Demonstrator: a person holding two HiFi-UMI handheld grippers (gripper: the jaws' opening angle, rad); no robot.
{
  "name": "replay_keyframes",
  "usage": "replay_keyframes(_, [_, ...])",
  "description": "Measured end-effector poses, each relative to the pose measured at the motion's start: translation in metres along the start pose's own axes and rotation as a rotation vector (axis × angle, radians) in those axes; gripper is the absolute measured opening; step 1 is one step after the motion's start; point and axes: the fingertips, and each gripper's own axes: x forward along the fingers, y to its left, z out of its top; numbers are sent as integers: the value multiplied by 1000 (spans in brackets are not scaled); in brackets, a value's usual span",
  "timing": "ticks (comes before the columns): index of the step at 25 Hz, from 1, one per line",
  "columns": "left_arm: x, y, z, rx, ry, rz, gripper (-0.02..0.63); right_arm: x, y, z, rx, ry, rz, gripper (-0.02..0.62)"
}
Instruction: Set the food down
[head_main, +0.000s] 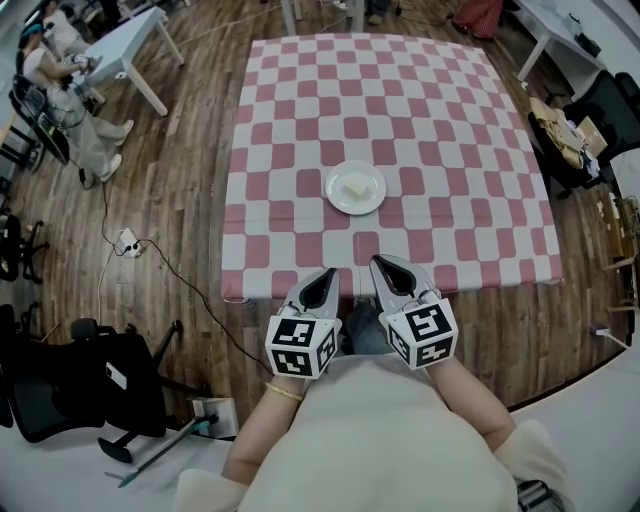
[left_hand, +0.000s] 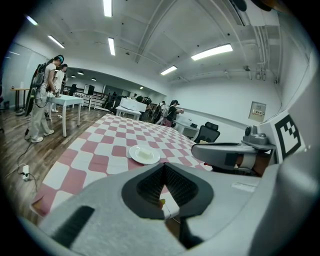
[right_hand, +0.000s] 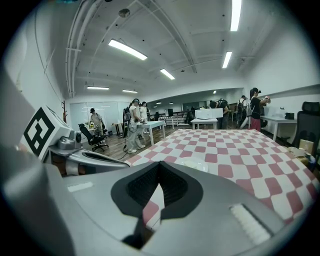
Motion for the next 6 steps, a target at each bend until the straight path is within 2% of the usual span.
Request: replay_keyframes(6, [2, 1, 4, -3, -3, 3, 2, 1, -4, 2, 1, 1, -3, 5])
